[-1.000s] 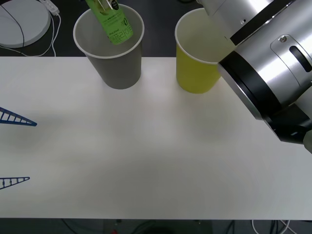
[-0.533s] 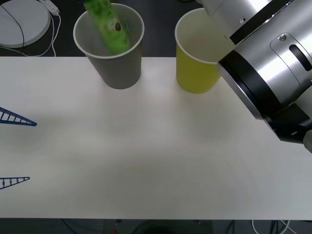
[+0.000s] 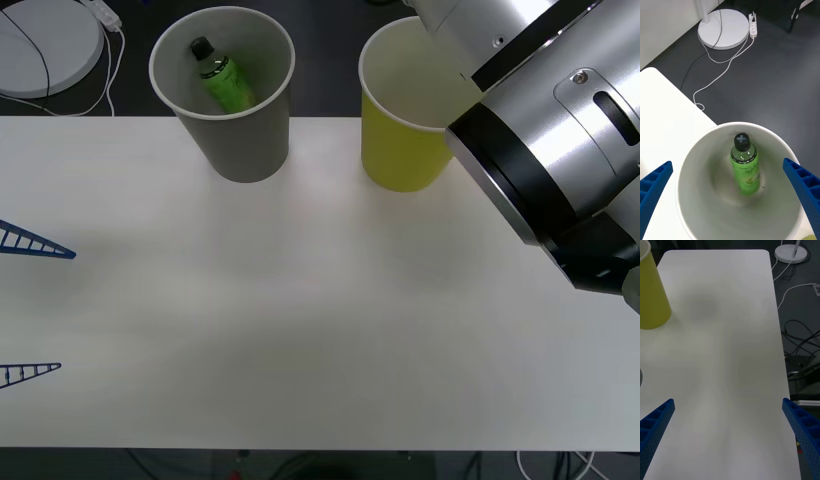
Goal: Put the can into the green bin and the plastic bottle into the gray bin
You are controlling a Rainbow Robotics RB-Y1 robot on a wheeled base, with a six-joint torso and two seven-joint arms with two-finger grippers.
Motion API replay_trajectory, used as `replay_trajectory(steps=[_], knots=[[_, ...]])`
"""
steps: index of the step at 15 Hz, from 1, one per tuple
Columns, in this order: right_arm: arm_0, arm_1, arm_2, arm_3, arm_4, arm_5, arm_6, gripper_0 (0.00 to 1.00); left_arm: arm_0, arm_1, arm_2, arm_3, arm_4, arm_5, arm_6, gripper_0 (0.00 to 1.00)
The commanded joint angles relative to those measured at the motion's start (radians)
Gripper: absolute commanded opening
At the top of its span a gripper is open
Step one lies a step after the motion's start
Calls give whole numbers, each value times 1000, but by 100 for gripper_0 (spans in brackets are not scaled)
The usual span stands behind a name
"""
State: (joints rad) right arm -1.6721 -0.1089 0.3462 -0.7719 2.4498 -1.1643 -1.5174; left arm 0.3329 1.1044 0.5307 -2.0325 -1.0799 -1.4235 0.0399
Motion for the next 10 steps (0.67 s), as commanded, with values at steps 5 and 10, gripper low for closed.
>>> replay_trajectory(steps=[5,10], knots=[[18,-46,-32,-14,-100,-11,126,100,0,0,0,0,0,0,0,100],[115,-92,-62,-219,-103,-115,169,100,0,0,0,0,0,0,0,100]])
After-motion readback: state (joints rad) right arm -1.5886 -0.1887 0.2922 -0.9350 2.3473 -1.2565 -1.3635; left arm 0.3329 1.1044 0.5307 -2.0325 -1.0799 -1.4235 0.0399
